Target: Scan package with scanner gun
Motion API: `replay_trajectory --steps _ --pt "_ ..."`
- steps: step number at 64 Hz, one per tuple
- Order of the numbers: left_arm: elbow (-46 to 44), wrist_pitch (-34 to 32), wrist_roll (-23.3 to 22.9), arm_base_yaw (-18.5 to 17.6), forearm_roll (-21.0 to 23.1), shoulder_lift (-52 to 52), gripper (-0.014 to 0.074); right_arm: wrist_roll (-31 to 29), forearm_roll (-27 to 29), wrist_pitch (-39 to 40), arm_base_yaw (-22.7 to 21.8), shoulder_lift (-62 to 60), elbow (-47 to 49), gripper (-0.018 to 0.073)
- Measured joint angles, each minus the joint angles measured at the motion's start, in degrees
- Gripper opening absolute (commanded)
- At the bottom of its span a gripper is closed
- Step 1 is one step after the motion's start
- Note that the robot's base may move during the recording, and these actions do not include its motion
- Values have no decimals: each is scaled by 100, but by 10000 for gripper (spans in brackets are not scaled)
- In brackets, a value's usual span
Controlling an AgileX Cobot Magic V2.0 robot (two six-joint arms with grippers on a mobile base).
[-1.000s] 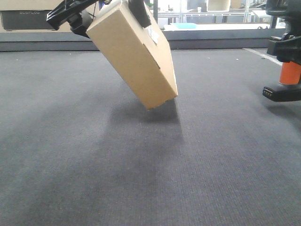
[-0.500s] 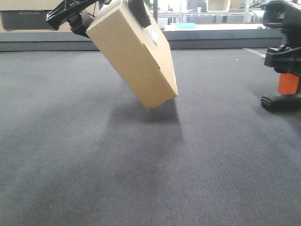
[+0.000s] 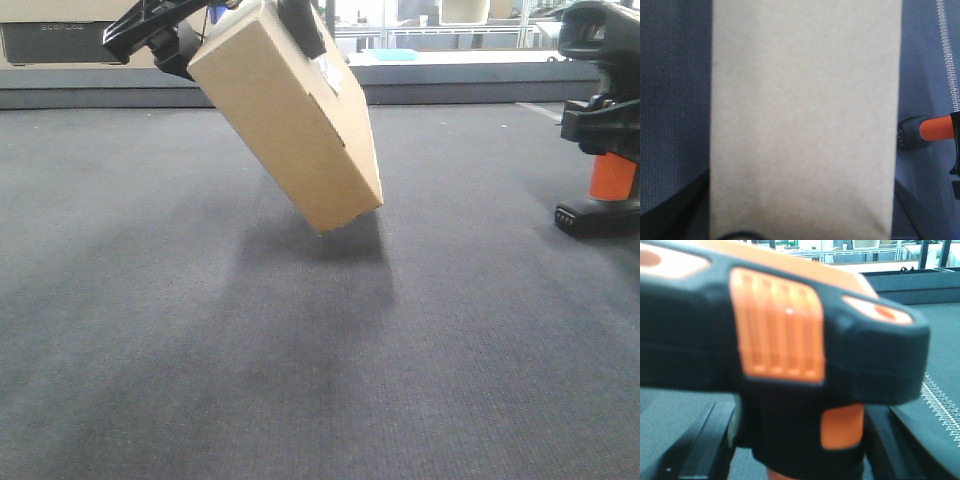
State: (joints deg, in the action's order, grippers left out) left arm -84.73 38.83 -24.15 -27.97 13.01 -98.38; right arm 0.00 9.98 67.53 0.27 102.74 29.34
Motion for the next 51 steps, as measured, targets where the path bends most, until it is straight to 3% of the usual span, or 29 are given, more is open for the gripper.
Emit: replay_trajectory --steps 20,51 --pt "0 0 0 0 0 0 -111 0 0 95 0 0 0 564" --pt "0 0 0 0 0 0 -111 0 -108 115 0 0 -354 561"
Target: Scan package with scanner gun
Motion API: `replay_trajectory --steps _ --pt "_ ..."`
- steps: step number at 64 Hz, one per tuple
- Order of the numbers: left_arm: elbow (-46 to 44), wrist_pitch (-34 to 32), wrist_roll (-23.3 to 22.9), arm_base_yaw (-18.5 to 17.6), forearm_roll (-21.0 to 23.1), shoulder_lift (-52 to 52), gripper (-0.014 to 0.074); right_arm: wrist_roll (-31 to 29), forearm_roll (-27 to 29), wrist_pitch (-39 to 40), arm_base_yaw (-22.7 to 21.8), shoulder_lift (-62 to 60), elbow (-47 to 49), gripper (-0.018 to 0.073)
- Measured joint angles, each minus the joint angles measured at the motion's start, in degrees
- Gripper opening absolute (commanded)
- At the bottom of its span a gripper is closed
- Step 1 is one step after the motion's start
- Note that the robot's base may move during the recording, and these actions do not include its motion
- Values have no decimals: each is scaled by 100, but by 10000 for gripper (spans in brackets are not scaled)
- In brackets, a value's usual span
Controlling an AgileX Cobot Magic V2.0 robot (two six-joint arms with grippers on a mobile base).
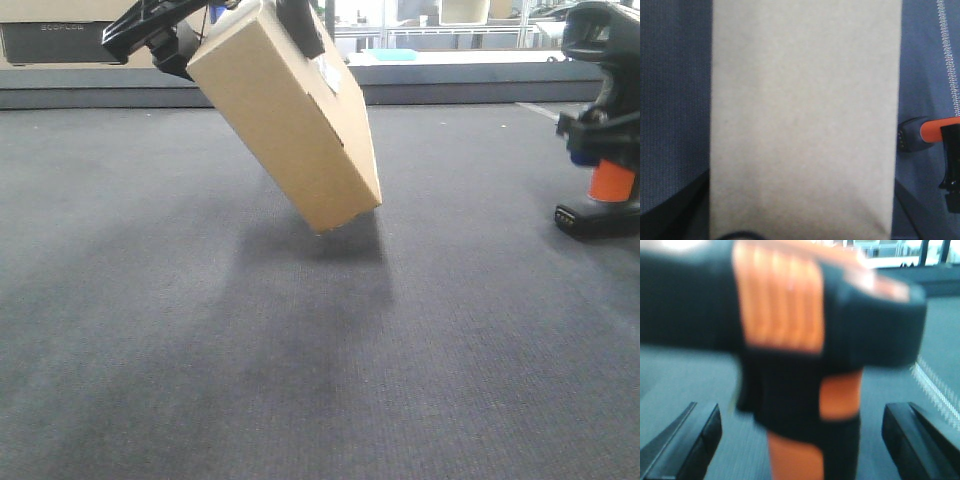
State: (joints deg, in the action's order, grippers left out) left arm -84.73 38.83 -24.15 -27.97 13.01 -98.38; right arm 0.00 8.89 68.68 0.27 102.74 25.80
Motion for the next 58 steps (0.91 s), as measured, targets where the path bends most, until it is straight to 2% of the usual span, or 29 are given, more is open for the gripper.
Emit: replay_trajectory --steps 13,29,37,41,47,58 --pt "0 0 0 0 0 0 -111 0 -88 -10 0 -170 -314 561" --pt "0 12 0 0 -110 0 -111 0 -97 -10 0 -1047 -945 561" --pt "0 308 274 30 -213 0 -111 0 -97 -10 0 -1546 -1274 525" --pt "0 562 485 145 -213 0 -111 0 -97 -10 0 -1841 -1452 449" --pt "0 933 823 429 -213 27 -111 0 -53 -10 0 -2185 -1620 281" --pt "0 1491 1593 1137 -264 208 -111 0 -29 -295 0 -2765 -1753 -123"
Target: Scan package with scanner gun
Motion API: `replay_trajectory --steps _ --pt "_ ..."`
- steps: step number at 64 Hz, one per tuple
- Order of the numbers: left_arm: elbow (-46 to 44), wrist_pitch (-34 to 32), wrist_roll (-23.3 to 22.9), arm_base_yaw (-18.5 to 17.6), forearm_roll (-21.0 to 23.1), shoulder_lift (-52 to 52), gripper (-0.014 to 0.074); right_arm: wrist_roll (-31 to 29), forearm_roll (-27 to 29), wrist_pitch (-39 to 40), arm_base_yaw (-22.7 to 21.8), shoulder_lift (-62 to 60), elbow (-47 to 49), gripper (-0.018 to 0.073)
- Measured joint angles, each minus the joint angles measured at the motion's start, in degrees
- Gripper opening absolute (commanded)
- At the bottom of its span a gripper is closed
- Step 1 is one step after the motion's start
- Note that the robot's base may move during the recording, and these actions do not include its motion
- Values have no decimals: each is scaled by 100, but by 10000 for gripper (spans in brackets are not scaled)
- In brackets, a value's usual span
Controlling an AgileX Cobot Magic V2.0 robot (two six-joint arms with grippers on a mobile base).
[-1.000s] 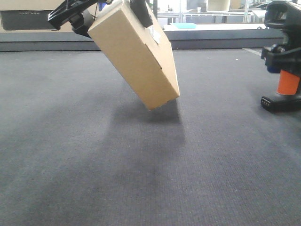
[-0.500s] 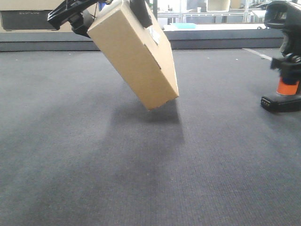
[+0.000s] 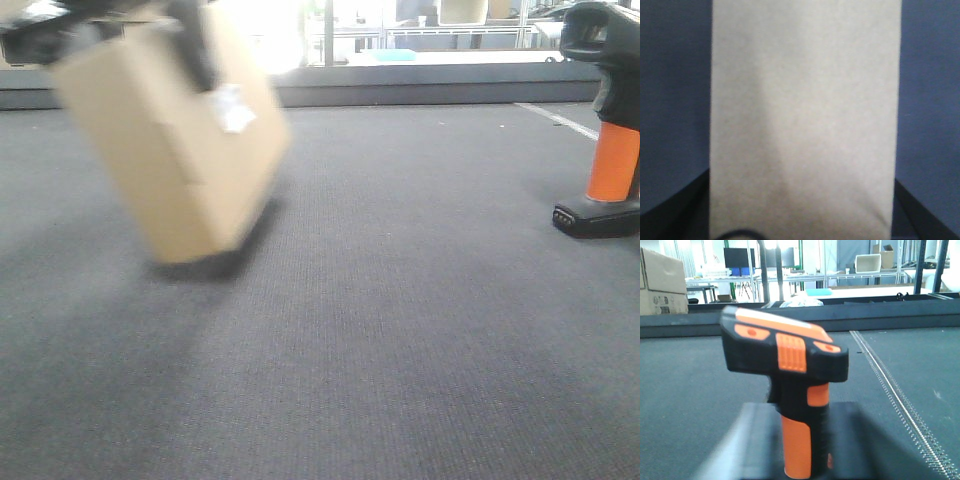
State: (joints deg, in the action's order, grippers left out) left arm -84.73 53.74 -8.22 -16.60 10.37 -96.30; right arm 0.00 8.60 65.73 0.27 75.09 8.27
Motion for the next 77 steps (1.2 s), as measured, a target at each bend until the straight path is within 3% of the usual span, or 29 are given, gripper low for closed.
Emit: replay_trajectory --steps 2,12,26,35,44,55,65,77 --pt "0 137 120 130 -10 29 -111 0 0 -94 0 -96 -11 -165" --pt "0 590 445 851 -204 80 -111 0 0 -702 0 -583 -10 -162" --pt "0 860 522 1497 -988 80 -111 0 0 -1386 0 -1380 -23 -162" --pt "0 884 522 1739 -1390 80 -111 0 0 -1933 0 -2043 -23 -162" --pt "-9 813 586 1988 -1473 80 -111 0 0 -2513 0 -2582 -23 -162" --pt "-9 804 822 2130 -1417 80 -111 0 0 -2719 0 -2884 -23 -162" --pt "-9 825 1154 2130 -1104 80 -111 0 0 -2732 0 -2911 -23 -162" --pt "214 790 1201 2130 -1079 80 -111 0 0 -2755 0 -2911 -23 -162"
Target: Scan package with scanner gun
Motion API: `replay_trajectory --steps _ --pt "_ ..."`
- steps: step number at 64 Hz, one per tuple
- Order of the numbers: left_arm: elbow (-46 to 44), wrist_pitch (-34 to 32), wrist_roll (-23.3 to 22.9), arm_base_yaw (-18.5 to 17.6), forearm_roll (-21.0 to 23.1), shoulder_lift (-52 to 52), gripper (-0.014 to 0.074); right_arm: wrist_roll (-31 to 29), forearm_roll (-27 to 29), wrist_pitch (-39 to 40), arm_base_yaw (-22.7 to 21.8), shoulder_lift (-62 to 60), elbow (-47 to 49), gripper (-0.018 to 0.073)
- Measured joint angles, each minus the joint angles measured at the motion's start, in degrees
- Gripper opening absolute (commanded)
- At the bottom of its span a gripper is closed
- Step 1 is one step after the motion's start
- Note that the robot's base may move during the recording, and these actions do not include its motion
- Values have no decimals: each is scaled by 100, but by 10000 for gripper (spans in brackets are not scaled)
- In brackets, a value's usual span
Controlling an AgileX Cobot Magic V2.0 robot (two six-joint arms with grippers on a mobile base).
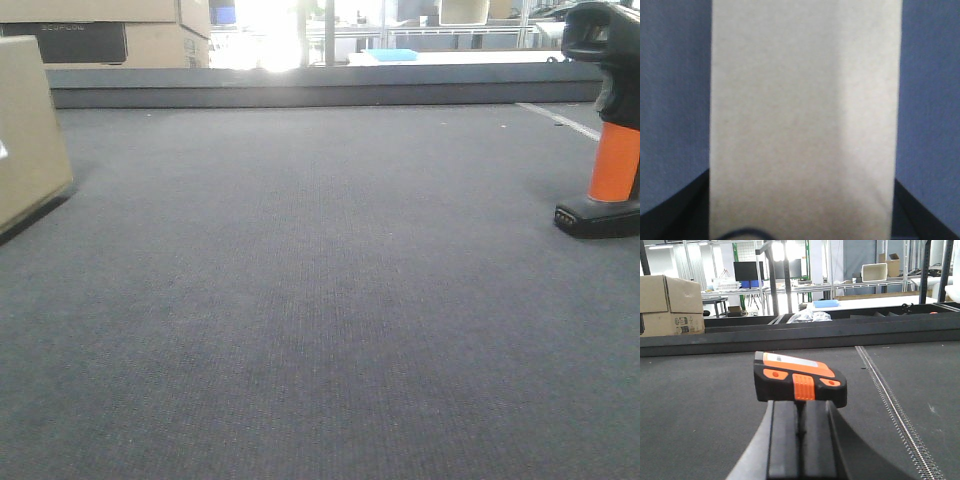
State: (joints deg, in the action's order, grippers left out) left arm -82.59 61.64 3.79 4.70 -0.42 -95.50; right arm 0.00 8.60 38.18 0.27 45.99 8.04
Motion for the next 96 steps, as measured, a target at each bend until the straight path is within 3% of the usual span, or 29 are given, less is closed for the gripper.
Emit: replay_trajectory --steps 6,12,27,36,54,75,81,96 --pt "157 -76 10 0 0 0 -107 0 0 0 0 0 0 -162" --pt "183 -143 10 0 0 13 -28 0 0 0 0 0 0 -162" --pt "194 -208 10 0 0 13 454 0 0 0 0 0 0 -162" --pt "219 -208 10 0 -21 13 606 0 0 0 0 0 0 -162" --pt "219 -217 10 0 -21 73 599 0 -47 47 0 0 0 -162" --pt "209 -230 -37 0 -55 1193 571 0 -176 47 0 -4 0 -162" --pt "209 -230 -80 0 -67 1568 433 0 -186 50 0 -4 0 -162" --pt "669 -240 -80 0 -67 2478 -116 0 -285 60 0 -4 0 -162"
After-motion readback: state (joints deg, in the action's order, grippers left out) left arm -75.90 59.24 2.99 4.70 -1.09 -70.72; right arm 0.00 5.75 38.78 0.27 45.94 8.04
